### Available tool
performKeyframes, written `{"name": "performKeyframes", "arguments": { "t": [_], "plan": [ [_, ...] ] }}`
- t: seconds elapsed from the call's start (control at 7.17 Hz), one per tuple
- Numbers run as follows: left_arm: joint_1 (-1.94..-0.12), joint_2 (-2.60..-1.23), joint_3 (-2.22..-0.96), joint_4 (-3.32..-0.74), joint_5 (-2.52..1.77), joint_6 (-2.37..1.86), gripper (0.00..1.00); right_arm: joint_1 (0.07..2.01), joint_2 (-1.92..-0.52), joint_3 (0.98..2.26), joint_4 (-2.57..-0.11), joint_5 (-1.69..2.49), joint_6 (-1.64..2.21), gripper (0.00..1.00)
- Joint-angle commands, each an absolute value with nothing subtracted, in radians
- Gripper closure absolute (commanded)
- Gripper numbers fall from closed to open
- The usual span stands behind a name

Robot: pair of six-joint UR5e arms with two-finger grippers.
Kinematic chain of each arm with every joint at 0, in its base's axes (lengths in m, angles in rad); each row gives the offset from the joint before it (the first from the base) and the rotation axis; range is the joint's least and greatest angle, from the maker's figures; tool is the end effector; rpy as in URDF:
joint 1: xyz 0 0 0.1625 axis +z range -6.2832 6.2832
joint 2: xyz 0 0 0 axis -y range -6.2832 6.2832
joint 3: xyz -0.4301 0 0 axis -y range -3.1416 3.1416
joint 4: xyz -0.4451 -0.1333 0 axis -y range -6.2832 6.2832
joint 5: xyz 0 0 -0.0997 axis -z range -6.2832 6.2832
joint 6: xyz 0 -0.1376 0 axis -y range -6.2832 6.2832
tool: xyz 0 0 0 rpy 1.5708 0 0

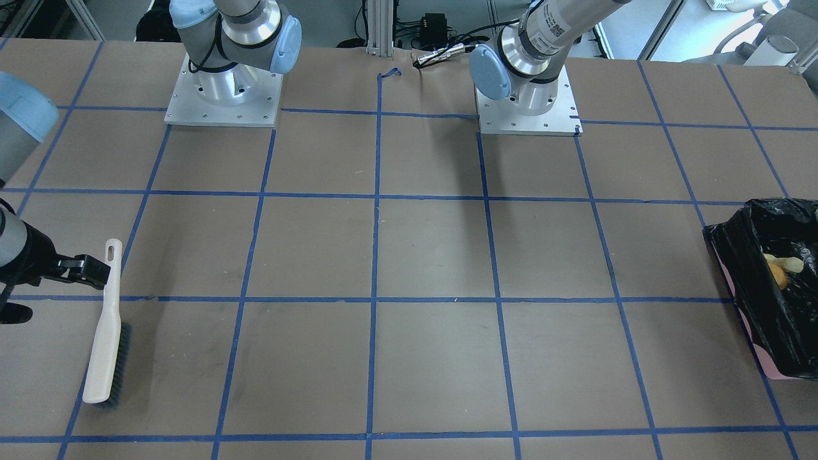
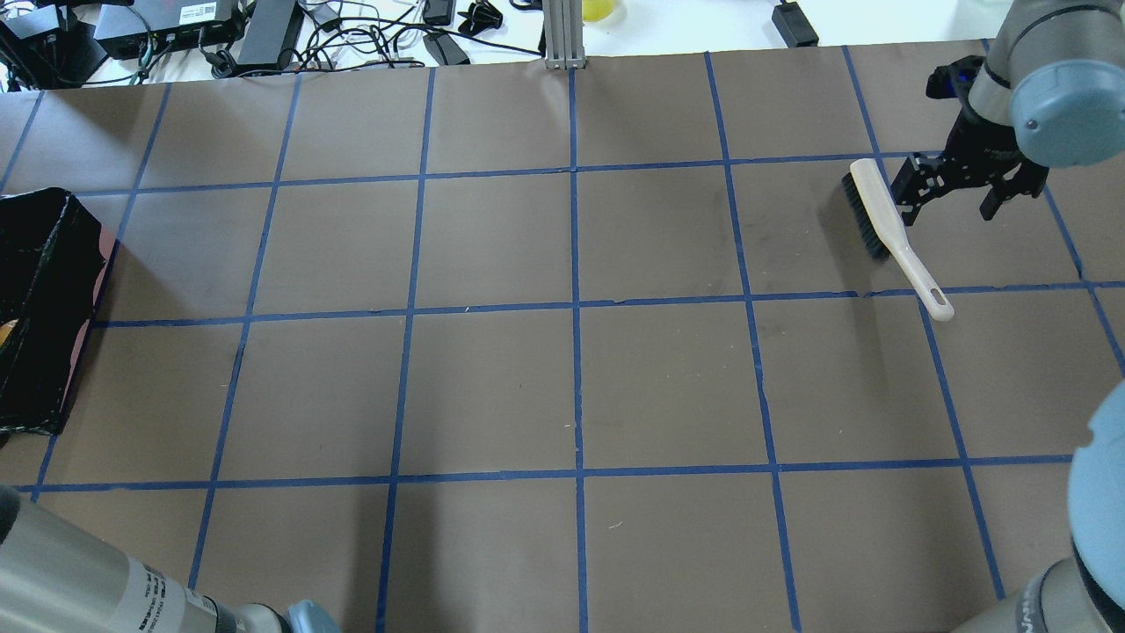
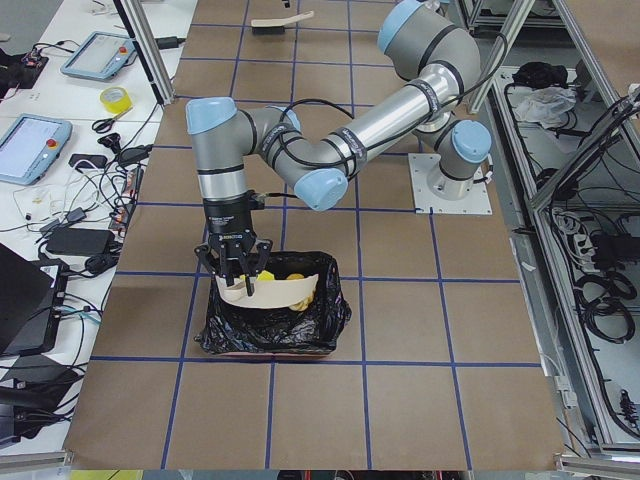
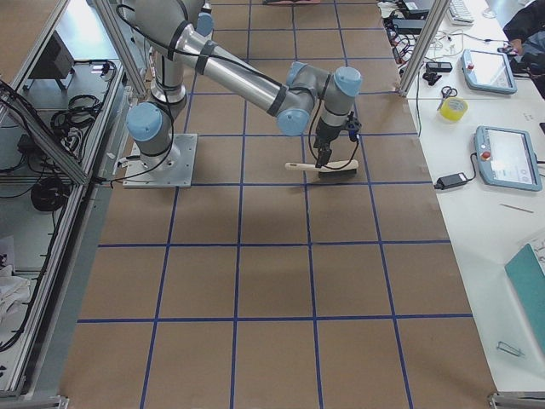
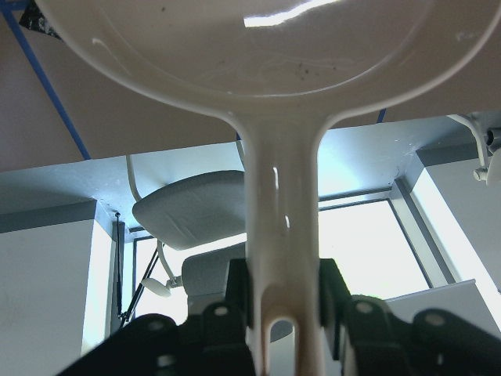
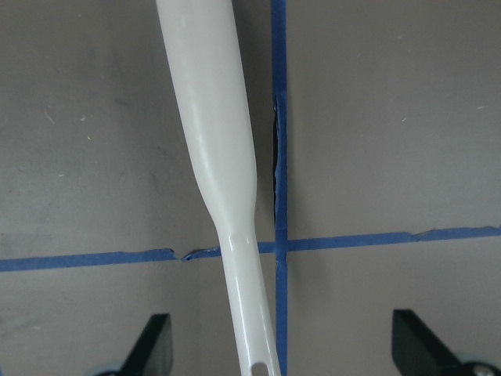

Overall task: Sweep and dump trash into bin
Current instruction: 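Lower the brush onto the table and open the right gripper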

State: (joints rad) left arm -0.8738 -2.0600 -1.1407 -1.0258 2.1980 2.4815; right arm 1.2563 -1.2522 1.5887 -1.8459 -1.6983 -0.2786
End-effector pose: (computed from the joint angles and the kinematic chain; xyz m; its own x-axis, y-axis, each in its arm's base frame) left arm 0.4647 -0.6369 0.4639 0.0034 0.9923 0.1236 0.7212 -0.0880 0.6871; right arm -0.0897 -0.6501 0.2816 -0.9941 0.0268 0.1052 0.0368 0.9949 0.0939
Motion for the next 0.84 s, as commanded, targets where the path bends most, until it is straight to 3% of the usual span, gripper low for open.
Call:
{"name": "performKeyframes", "arguments": {
  "t": [0.0, 0.7],
  "plan": [
    [-0.877, -2.004, -1.277, -0.880, 2.200, 2.503, 1.00, 1.273, -1.345, 1.522, -1.731, -1.697, -0.262, 0.00],
    [-0.876, -1.993, -1.302, -0.867, 2.201, 2.505, 1.00, 1.433, -1.397, 1.531, -1.729, -1.694, -0.084, 0.00]
  ]
}}
